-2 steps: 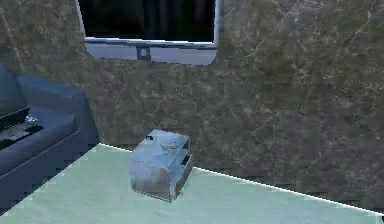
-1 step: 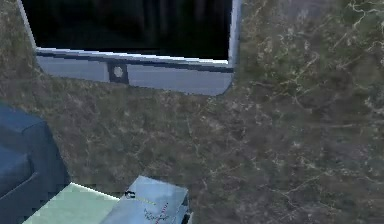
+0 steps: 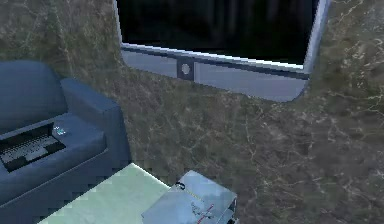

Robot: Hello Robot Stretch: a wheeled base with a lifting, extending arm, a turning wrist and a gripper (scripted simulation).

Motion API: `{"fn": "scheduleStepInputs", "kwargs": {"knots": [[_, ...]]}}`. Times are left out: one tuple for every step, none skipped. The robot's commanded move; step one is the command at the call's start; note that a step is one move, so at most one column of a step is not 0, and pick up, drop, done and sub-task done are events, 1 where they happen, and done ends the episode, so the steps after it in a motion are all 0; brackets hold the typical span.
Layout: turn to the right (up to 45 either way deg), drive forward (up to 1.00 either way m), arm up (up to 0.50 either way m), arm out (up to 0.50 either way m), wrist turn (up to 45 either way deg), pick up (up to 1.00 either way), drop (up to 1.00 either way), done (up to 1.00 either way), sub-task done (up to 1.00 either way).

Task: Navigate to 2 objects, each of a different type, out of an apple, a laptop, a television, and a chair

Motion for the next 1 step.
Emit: {"fn": "scheduleStepInputs", "kwargs": {"knots": [[0.0,0.0,0.0,0.0,0.0,0.0,0.0,1.0,0.0]]}}
